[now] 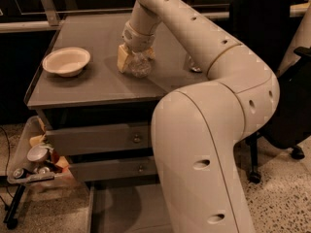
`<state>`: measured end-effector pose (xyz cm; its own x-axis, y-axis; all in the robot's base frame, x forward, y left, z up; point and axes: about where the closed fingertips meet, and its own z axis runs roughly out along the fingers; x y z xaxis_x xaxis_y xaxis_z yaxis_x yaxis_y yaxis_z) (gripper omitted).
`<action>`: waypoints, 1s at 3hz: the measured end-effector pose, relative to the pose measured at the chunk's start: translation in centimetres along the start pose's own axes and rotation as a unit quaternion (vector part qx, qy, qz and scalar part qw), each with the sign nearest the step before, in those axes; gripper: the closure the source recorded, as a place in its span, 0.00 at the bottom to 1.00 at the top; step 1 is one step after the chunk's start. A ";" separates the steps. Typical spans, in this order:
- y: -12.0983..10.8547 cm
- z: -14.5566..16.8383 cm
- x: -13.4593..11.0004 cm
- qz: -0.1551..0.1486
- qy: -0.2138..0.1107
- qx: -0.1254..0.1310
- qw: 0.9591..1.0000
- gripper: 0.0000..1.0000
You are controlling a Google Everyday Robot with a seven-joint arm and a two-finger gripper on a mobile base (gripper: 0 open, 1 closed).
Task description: Place water bottle into bottom drawer
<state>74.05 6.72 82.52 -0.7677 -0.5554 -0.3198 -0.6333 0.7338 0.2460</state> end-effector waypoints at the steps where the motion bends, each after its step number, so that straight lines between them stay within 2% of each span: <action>1: 0.0 0.0 0.0 0.000 0.000 0.000 1.000 0.94; 2: 0.0 0.0 0.0 0.000 0.000 0.000 1.000 1.00; 3: 0.2 -0.8 -0.3 0.000 0.000 0.000 1.000 1.00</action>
Offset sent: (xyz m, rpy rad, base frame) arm 0.0000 0.0000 0.0000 0.0000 0.0000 0.0000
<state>74.05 6.73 83.41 -0.7676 -0.5554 -0.3198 -0.6334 0.7337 0.2460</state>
